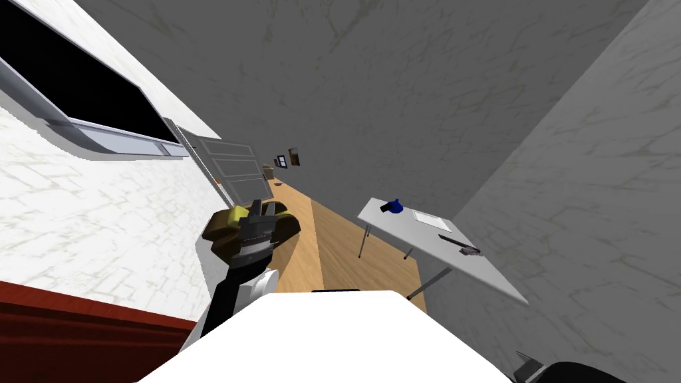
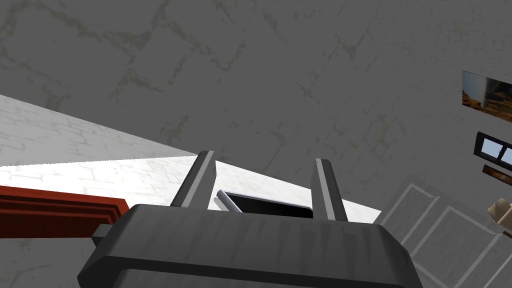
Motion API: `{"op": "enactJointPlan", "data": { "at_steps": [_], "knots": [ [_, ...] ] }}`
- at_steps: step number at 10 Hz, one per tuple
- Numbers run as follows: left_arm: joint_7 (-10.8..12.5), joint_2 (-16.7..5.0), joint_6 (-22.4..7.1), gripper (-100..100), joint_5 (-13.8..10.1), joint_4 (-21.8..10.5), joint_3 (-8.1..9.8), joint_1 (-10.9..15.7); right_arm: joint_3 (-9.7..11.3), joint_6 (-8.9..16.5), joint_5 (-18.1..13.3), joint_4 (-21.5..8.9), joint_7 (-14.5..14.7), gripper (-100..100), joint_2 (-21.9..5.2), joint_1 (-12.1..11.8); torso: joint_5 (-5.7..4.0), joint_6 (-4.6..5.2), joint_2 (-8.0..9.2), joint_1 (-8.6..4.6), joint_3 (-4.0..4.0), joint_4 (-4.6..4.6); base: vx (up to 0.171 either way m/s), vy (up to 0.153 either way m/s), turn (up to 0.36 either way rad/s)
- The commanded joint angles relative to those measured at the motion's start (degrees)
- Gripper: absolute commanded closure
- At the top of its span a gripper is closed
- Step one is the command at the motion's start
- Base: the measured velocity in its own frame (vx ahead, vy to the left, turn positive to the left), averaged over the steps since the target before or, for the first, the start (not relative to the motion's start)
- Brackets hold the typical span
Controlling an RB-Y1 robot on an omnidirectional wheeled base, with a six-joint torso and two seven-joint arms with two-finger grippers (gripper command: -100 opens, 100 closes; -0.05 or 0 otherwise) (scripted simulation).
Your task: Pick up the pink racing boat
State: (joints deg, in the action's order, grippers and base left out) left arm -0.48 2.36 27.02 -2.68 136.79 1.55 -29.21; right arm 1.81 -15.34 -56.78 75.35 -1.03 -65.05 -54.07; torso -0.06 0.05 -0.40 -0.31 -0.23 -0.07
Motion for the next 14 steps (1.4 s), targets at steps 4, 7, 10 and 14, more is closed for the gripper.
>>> {"op": "enactJointPlan", "data": {
  "at_steps": [4, 7, 10, 14],
  "knots": [
    [0.0, 0.0, 0.0, 0, 0.0, 0.0, 0.00, 0.0, -1.2, 3.0, -7.5, -2.7, 2.5, -100, -5.8, -2.5, 0.00, -0.01, 0.04, -0.04, 0.02, 0.01, 0.117, -0.006, 0.036],
    [0.0, 0.0, 0.0, 0, 0.0, 0.0, 0.00, 0.0, -1.5, 4.7, -12.6, -4.0, 3.9, -100, -9.6, -3.8, -0.05, 0.00, 0.05, -0.23, 0.02, 0.01, 0.112, -0.053, 0.045],
    [0.0, 0.0, 0.0, 0, 0.0, 0.0, 0.01, 0.0, -1.6, 5.7, -16.5, -4.8, 4.9, -100, -11.9, -4.4, -0.09, -0.01, 0.06, -0.36, 0.03, 0.01, 0.093, -0.081, 0.043],
    [0.0, 0.0, 0.0, 0, 0.0, 0.0, 0.01, 0.0, -1.4, 7.2, -22.7, -6.0, 6.6, -100, -15.5, -5.1, -0.10, 0.00, 0.18, -0.36, 0.10, 0.04, 0.078, -0.087, 0.045]
  ]
}}
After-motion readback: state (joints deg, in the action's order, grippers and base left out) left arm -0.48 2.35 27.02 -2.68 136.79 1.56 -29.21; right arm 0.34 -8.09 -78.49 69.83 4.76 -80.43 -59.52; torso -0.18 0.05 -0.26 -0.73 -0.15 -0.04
